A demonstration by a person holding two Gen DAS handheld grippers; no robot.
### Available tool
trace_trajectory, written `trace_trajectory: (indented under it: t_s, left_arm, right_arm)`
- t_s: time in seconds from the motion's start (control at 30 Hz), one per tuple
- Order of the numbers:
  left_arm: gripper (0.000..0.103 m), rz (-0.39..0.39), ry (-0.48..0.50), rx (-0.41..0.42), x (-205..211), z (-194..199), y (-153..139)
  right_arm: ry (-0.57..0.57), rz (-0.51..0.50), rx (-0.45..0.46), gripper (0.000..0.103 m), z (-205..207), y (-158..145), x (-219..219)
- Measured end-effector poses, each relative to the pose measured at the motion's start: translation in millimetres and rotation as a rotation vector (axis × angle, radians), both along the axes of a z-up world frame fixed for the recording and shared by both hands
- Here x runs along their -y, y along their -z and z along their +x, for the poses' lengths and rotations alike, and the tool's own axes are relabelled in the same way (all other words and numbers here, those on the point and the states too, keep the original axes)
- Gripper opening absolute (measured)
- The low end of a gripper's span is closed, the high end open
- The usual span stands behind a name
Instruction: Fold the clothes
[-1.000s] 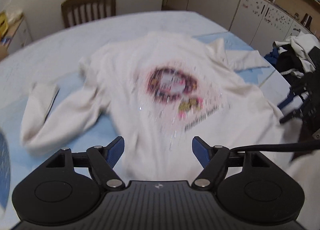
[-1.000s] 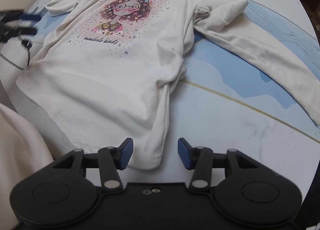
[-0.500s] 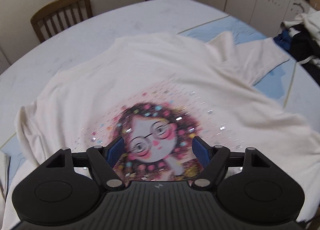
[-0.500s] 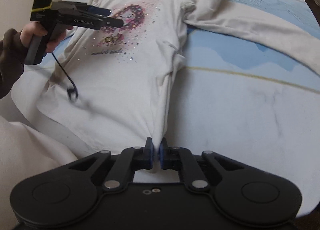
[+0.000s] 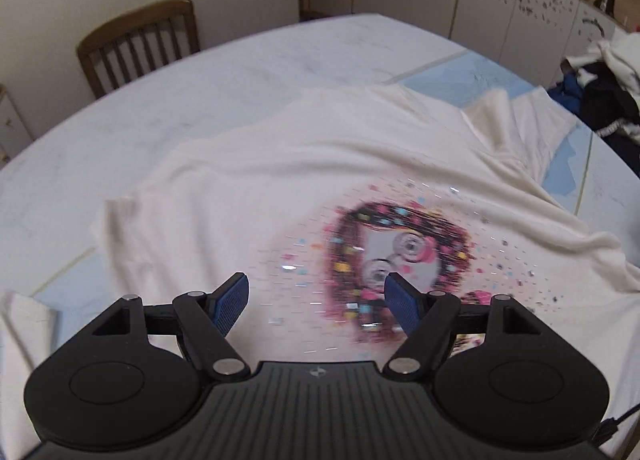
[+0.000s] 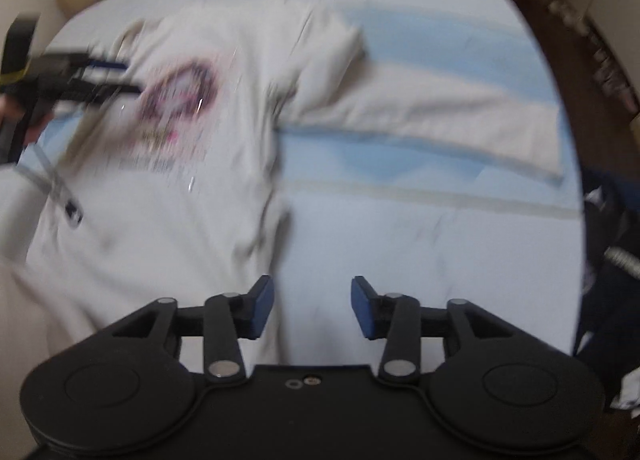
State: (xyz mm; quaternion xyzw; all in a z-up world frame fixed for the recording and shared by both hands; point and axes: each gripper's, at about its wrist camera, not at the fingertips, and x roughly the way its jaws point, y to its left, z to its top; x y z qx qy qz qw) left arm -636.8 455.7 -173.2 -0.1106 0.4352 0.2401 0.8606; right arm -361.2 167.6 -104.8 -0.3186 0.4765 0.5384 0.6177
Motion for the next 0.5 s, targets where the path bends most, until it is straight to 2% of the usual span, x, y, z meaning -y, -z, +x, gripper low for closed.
trace_trajectory:
  t_s: [0.1,0.23,0.37,0.5]
  left_arm:
    - [0.074,0.027,-0.059,0.002,-30.9,-31.2,-12.0]
    - [0.074,0.032,-0.164,-0.048,-69.3,-83.9,-15.2]
    - [0.074,0.07,-0.25,-0.076,-89.5,-137.3,-19.8]
    - [0.074,0.042,-0.32,-0.087,-113.5,-173.3,-20.1]
  right_arm:
    - [0.027,0.066,0.057,0.103,9.7,-12.1,-36.9]
    - [0.042,0.099,0.011,0.103,4.9,-2.6,-81.4]
    - [-0.049,0.074,-0.019,0.103,-27.2,14.0,-113.5]
    - [-0.123,0.022,-0.037,0.103,-57.4,30.8,-128.3]
